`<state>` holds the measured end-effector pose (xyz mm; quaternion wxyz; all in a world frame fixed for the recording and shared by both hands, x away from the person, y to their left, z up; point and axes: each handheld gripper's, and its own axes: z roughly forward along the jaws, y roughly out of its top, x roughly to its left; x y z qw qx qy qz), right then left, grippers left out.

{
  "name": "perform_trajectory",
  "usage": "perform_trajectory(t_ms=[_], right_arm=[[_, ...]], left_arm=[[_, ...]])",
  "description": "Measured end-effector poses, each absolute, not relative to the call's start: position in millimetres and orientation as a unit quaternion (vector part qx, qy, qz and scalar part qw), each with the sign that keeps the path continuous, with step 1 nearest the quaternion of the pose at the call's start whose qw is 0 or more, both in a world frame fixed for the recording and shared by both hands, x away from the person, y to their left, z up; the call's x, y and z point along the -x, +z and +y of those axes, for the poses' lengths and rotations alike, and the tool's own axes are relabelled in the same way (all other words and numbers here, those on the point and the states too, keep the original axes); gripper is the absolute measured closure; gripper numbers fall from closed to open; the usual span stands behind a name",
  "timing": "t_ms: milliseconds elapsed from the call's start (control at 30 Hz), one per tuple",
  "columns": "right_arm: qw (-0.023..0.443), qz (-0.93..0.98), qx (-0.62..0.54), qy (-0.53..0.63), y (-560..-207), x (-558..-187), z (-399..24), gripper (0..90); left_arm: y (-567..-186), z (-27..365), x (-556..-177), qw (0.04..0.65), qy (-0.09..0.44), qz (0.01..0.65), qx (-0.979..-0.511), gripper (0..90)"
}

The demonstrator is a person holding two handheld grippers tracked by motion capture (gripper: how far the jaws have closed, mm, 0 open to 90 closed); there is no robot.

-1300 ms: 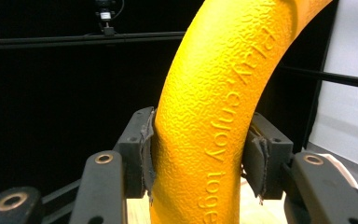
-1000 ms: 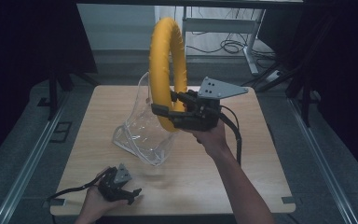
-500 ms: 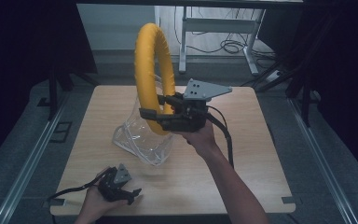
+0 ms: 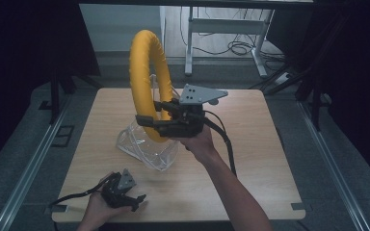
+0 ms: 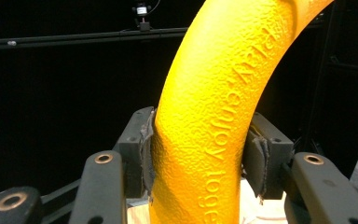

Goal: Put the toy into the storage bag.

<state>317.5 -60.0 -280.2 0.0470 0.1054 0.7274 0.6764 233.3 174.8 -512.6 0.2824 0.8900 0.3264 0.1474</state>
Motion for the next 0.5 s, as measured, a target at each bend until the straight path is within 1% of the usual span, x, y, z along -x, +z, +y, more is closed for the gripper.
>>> perform_trajectory(t_ms=[500], right_arm=[[0.021, 0.735, -0.111, 0.669, -295.4, -320.8, -50.6, 49.5]], left_arm=[[-513.3, 174.3, -233.2, 0.283, 0.147, 0.329, -0.889, 15.9]])
